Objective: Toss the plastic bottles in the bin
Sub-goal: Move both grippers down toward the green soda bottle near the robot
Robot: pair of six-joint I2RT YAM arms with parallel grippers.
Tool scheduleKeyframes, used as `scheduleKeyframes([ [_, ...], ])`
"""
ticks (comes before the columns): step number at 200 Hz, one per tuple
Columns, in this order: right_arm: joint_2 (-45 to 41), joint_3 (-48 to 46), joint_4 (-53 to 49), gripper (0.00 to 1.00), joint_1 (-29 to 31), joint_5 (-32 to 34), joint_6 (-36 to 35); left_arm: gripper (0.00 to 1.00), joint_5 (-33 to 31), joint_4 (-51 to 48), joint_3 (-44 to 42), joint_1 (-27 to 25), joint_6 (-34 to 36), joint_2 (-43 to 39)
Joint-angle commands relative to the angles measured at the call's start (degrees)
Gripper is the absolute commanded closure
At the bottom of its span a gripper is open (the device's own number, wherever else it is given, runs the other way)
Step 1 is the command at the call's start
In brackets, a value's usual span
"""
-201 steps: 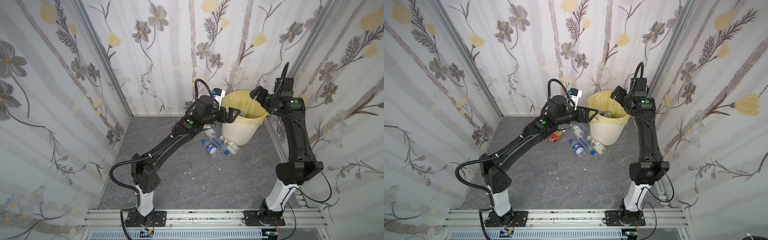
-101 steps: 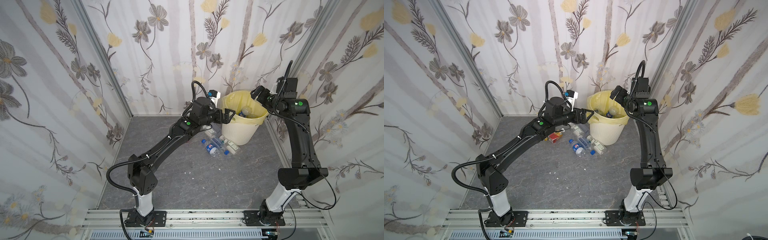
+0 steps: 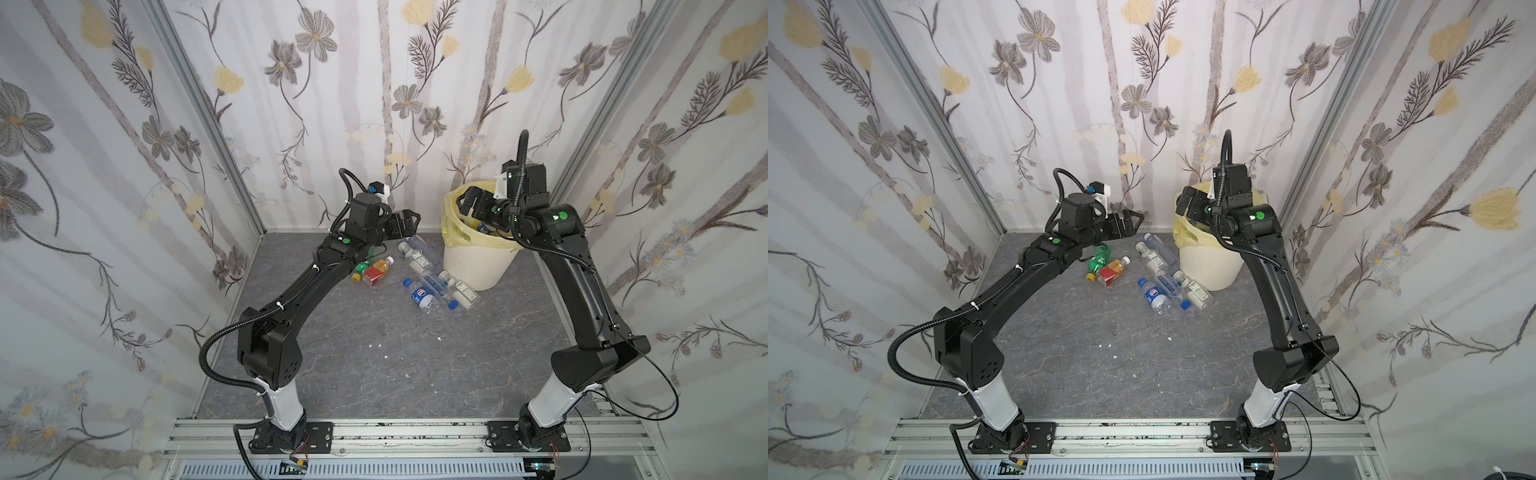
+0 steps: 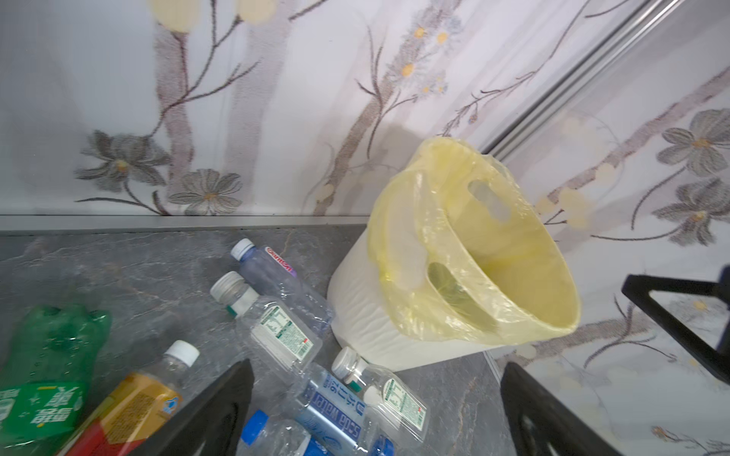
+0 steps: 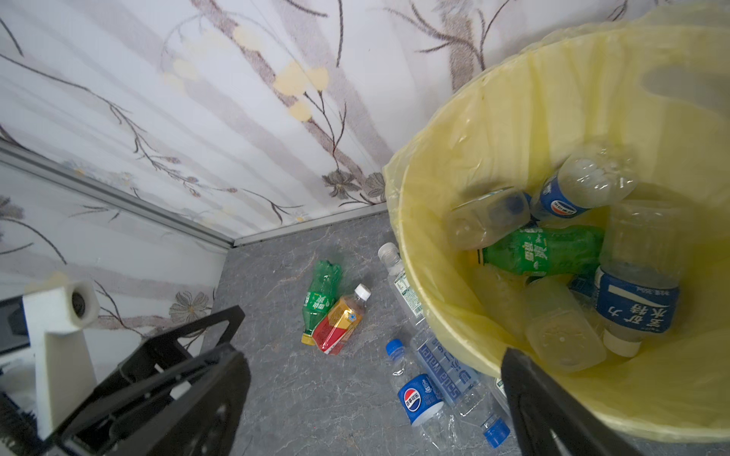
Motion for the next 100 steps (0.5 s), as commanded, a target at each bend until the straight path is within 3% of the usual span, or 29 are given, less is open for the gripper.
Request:
scheduleKeyframes([
  [1,0.54,-1.44,2.96,0.00,3.31,3.42,-1.71,0.00,-1.36,0.25,-2.34,2.79,-0.86,-0.51],
  [30,4.06,-2.20,2.86,0.00,9.42,6.02,-4.57,0.00,-5.67,-2.05,-4.33,6.71,-3.15,1.77],
  [100,11.30,-2.20,2.81,0.00,16.59,9.70,-6.24,0.00,-3.72,-5.32,-0.44,11.74,-8.03,15.78],
])
